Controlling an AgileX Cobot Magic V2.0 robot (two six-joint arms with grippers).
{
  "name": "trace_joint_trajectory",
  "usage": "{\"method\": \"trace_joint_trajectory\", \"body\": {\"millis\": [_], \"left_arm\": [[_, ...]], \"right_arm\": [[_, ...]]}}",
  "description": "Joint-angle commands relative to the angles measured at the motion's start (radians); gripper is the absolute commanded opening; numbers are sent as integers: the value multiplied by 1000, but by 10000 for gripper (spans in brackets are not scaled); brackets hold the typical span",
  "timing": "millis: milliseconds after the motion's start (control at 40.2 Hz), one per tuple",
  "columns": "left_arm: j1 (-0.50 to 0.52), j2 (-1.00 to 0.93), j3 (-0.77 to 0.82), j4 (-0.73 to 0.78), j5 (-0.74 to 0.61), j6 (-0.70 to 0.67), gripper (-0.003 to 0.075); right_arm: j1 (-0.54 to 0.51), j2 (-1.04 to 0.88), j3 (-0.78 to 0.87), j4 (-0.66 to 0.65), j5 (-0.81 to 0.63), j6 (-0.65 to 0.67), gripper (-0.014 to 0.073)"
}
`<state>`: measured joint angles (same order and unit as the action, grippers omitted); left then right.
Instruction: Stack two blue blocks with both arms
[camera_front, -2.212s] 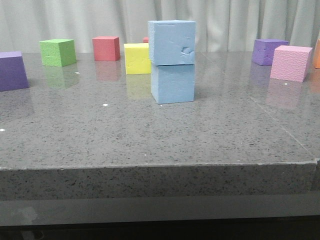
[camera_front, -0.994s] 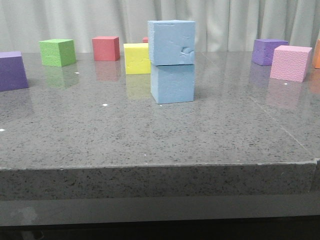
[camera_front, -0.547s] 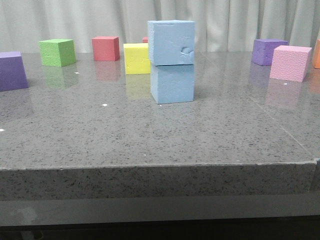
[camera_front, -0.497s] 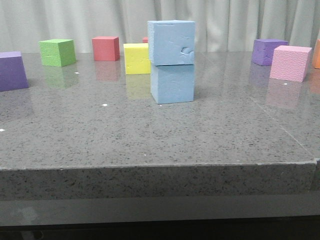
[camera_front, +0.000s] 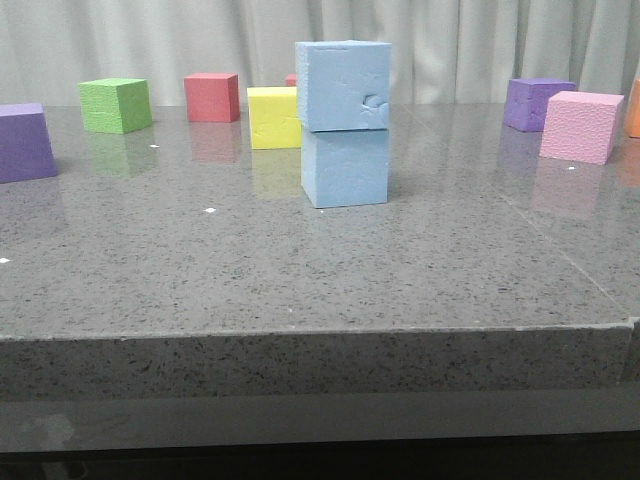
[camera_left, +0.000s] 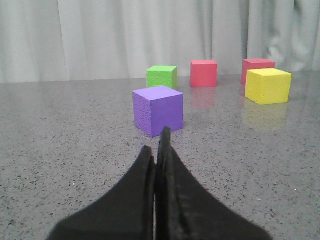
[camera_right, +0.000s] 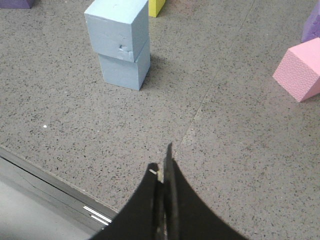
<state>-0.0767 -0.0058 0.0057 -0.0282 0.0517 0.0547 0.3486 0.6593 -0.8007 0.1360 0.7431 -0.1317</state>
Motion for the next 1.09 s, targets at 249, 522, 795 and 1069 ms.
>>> {"method": "trace_joint_trajectory", "body": {"millis": [249,522,795,1069], "left_arm": [[-1,-18,1,-4,-91,-9,-19],[-1,-18,1,-4,-91,-9,-19],[-1,-18,1,-4,-91,-9,-19],[-1,-18,1,-4,-91,-9,-19]], "right_arm": [[-5,-3,-21,-6,-61,-4,-67],[-5,-3,-21,-6,-61,-4,-67],[-5,-3,-21,-6,-61,-4,-67],[-60,-99,95,-5,-145,-4,-67]]}}
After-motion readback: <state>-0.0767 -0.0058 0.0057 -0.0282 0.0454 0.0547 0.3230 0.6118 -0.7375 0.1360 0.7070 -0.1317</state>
